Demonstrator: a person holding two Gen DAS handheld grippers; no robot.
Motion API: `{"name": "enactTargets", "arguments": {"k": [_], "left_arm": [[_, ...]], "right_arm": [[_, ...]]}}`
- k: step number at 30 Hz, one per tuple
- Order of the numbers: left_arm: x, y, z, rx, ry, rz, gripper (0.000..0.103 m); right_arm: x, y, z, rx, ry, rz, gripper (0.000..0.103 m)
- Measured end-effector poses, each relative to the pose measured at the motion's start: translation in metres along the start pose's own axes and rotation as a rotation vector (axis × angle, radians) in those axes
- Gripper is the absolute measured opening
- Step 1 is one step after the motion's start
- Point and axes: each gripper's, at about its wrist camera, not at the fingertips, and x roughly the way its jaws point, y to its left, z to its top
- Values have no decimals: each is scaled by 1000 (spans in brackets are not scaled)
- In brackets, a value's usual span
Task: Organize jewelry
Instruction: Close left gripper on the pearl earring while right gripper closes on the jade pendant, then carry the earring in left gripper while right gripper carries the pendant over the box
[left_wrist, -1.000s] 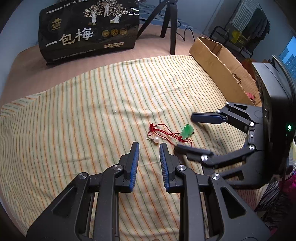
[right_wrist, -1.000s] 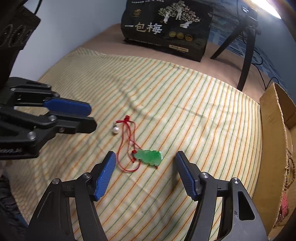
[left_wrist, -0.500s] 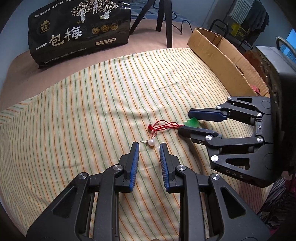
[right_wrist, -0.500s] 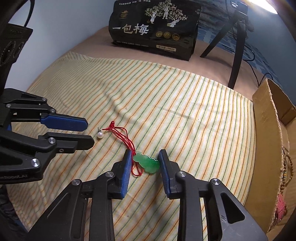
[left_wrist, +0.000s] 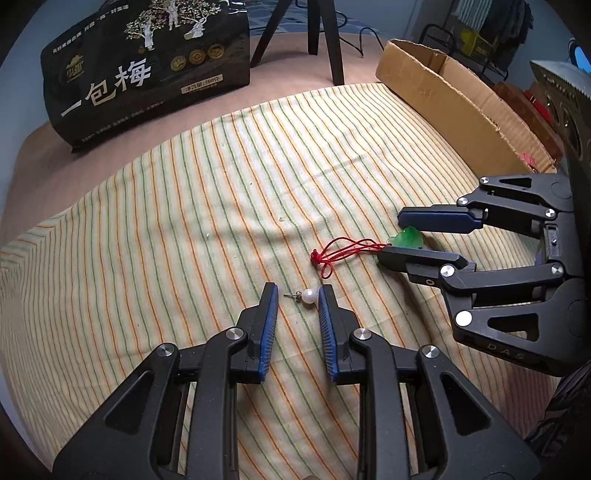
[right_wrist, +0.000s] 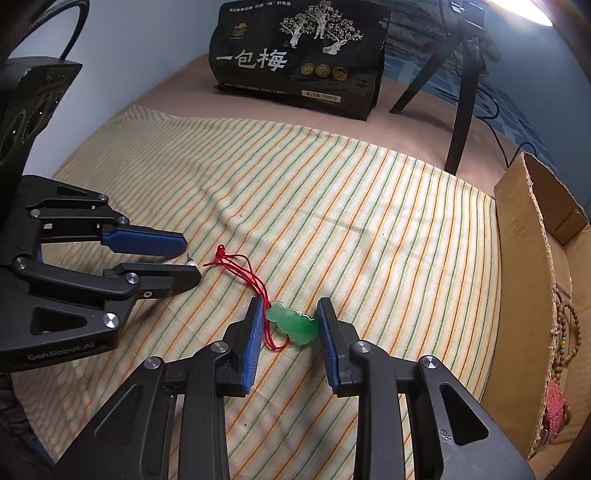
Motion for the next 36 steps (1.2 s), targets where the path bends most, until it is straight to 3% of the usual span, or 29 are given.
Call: {"name": "enactTargets", "arguments": {"k": [3,17,36], "left_arm": [[3,-2,1,3,-7,12,16],[-18,1,-3,-27,-48,23,15],[-72,-31,24,-29,-200,-32,15]], "right_arm": [[0,0,0,0,0,0,27],[-17,-4,0,13,-35,3,27],[-108,-36,6,110,-231,12,27]]}}
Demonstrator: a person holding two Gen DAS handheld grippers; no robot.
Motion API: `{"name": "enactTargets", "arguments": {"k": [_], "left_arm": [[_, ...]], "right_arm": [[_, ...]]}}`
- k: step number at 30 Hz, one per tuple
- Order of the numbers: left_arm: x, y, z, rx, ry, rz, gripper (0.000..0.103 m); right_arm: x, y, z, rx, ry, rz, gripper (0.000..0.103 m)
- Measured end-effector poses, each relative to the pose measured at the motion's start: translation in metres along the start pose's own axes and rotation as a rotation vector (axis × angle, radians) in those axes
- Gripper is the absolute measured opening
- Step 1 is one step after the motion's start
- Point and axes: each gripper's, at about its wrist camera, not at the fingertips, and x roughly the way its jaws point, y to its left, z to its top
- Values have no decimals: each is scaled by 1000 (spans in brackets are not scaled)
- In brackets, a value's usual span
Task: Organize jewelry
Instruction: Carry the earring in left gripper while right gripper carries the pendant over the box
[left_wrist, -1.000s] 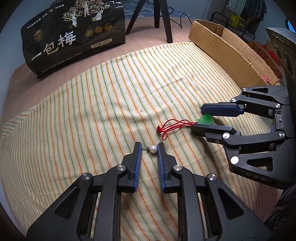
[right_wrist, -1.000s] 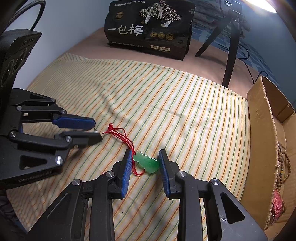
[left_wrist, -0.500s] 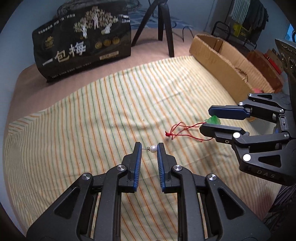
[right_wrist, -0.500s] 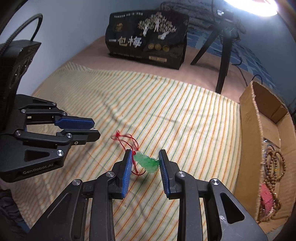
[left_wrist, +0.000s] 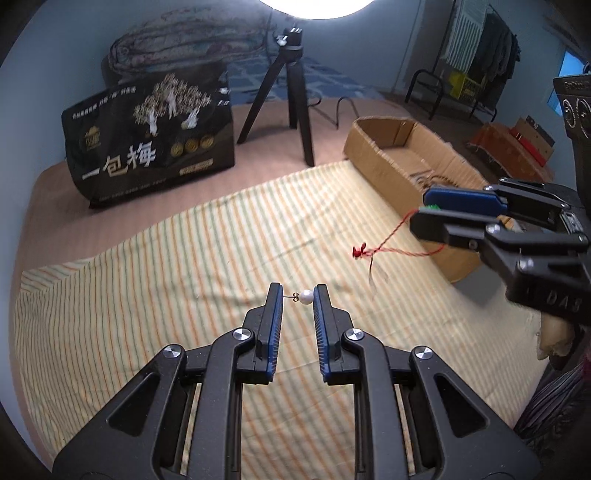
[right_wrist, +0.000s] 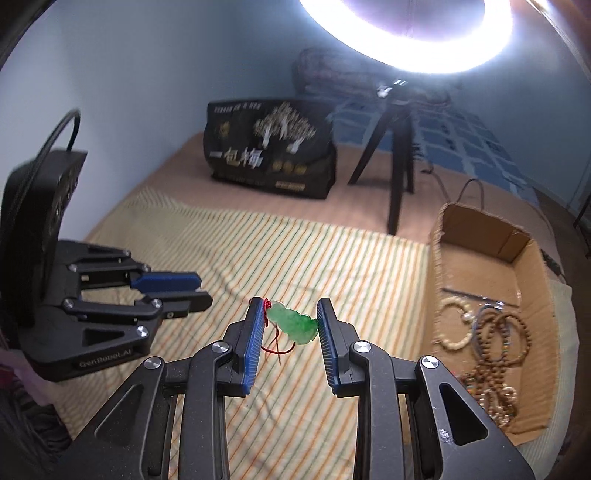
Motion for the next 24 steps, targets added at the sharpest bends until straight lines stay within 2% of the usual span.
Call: {"name": "enactTargets", "arguments": {"k": [11,24], "left_arm": [[-17,-25,22,27,-80,-18,15],[-11,-63,58,64,-141,-59,15]], "right_arm": [[-52,-50,16,98,-113,-58,27],[-85,-113,14,233,-174,-152,27]]}}
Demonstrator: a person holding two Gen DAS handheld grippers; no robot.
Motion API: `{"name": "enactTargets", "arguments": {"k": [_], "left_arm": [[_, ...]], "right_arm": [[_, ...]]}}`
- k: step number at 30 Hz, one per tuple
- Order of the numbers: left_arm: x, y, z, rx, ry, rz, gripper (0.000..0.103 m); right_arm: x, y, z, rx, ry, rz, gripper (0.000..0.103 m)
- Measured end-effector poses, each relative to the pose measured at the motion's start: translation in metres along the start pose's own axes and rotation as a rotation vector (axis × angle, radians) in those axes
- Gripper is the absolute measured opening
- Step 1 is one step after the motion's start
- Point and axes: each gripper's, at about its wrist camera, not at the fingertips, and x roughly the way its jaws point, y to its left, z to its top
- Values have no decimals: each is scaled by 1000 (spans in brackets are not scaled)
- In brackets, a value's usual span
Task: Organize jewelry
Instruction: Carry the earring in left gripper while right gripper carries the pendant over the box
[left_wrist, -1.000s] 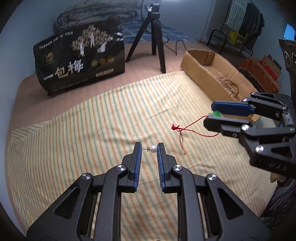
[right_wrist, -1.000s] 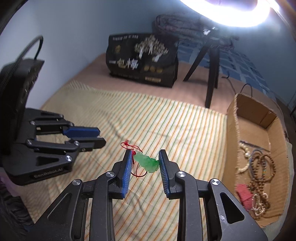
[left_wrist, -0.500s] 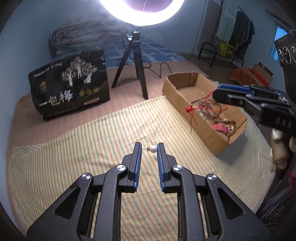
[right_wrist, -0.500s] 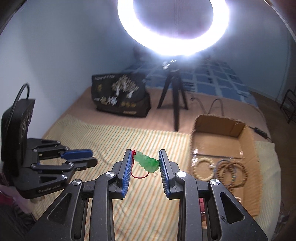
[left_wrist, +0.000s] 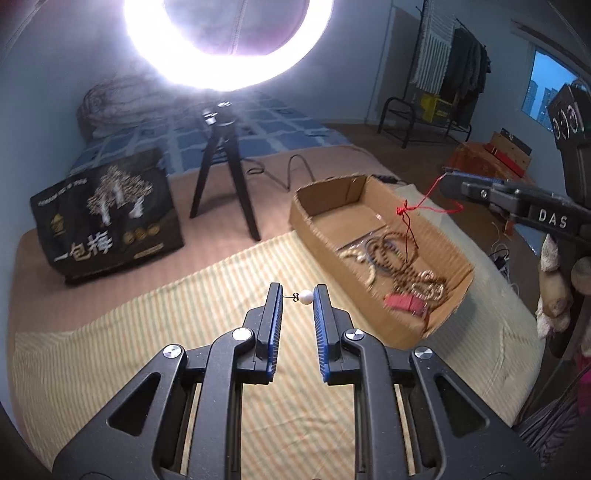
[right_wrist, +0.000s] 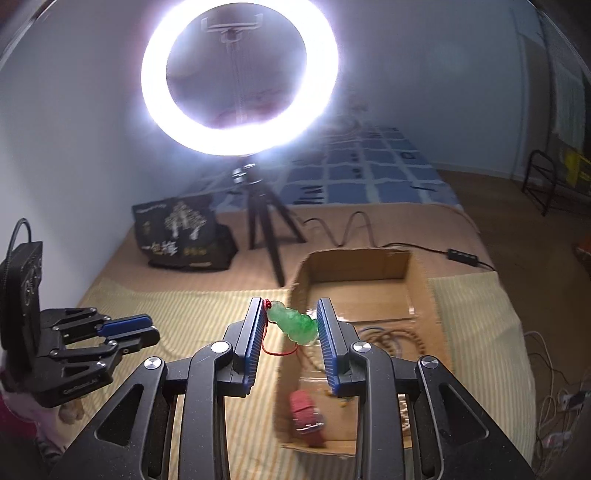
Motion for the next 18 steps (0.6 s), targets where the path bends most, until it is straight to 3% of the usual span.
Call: {"name": "enactTargets", "arguments": {"k": [18], "left_arm": [[65,-41,56,26,0,-26,15]], "right_arm": [[8,-62,-6,102,36,-88,27]]}}
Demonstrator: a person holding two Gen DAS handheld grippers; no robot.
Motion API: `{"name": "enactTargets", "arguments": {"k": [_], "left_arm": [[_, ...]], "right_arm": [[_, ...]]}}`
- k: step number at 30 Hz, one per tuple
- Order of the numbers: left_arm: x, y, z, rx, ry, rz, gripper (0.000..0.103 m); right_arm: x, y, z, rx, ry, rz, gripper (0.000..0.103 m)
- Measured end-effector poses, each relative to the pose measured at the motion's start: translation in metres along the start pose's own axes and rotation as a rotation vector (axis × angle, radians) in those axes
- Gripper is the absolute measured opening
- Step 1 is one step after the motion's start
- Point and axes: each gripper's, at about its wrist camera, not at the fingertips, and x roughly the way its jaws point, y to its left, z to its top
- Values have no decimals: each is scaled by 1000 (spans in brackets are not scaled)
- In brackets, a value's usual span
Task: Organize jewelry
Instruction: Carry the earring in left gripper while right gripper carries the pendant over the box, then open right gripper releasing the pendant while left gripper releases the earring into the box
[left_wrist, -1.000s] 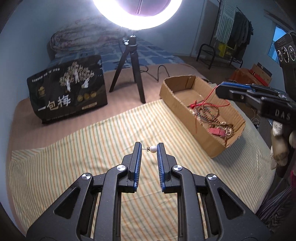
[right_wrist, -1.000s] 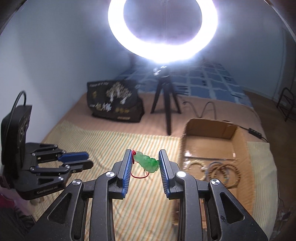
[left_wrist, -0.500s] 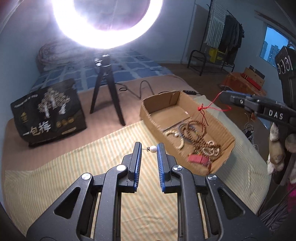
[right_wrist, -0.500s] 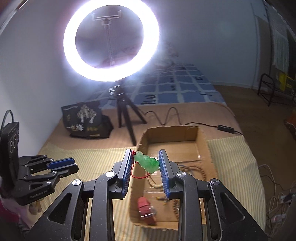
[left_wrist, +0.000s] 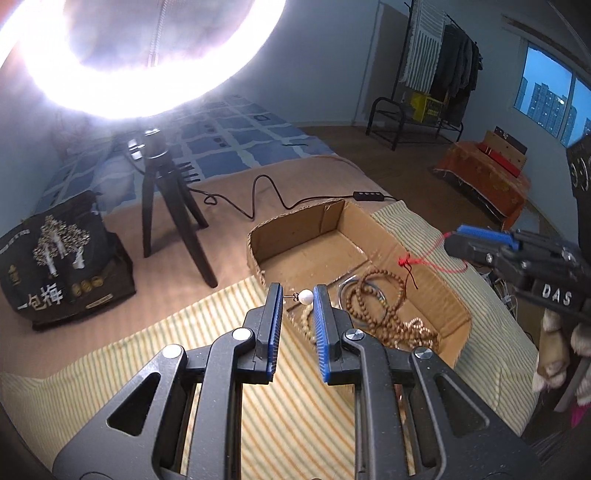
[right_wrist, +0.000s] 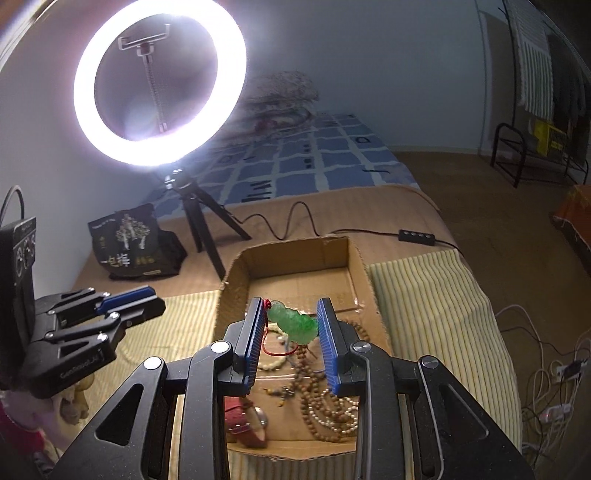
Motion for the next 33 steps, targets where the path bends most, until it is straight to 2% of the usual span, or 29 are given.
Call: {"name": "enactTargets", "arguments": {"k": [16,29,31,32,33], "left_arm": [[54,-15,18,-1,67,1,15],[65,-18,23,-13,87,2,16],[66,-17,24,-17,94,-1,21],[66,-16,24,-19,93,0,32],[65,-16,24,-20,88,0,35]], "right_arm": [[31,-26,-10,41,75,-44,27],[40,-26,-12,50,107,-36,28],[42,-25,-13,50,116,-41,32],[42,-26,-13,51,117,-44,38],[42,-26,-14,52,115,-46,43]]}}
